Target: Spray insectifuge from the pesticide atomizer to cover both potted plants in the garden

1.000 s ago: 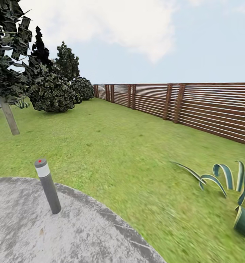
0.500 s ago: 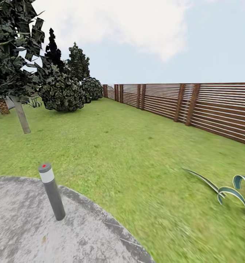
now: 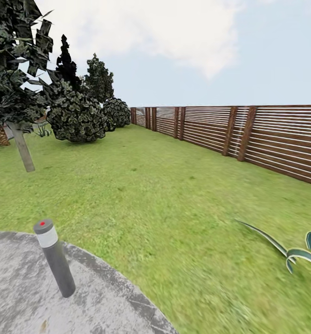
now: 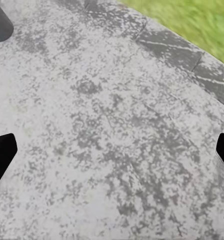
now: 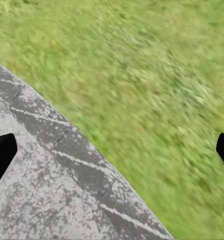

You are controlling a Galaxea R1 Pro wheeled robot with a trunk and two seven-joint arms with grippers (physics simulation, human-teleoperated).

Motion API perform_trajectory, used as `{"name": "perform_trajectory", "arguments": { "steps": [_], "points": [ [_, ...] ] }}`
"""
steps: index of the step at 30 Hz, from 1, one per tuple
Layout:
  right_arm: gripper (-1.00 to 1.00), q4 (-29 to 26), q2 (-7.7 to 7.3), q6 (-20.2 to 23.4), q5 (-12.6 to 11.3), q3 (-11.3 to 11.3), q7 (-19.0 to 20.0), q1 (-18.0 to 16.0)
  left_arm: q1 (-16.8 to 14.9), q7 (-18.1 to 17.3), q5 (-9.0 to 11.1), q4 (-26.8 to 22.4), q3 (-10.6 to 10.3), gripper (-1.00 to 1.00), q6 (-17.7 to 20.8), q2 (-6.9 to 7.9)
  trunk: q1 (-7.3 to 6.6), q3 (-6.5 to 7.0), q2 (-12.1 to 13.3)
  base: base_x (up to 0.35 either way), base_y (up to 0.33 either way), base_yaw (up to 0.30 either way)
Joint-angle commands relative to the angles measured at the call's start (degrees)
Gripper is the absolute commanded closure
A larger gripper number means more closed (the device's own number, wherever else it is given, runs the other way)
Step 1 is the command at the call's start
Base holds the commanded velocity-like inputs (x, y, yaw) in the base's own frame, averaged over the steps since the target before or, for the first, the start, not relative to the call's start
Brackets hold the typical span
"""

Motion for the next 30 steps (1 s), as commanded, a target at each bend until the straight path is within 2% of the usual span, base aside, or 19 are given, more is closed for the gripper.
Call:
{"name": "perform_trajectory", "arguments": {
  "steps": [1, 30],
  "points": [
    [-1.0, 0.0, 0.01, -0.2, 0.0, 0.0, 0.0, 0.0, 0.0, 0.0, 0.0, 0.0, 0.0, -1.0, -0.2, 0.0, 0.03, -0.06, 0.0, 0.34, -0.078, 0.0],
    [-1.0, 0.1, 0.01, -0.2, 0.1, 0.1, 0.0, 0.0, 0.0, 0.0, 0.0, 0.0, 0.0, -1.0, -0.2, 0.01, 0.03, -0.06, 0.0, 0.34, -0.125, 0.0]
  ]
}}
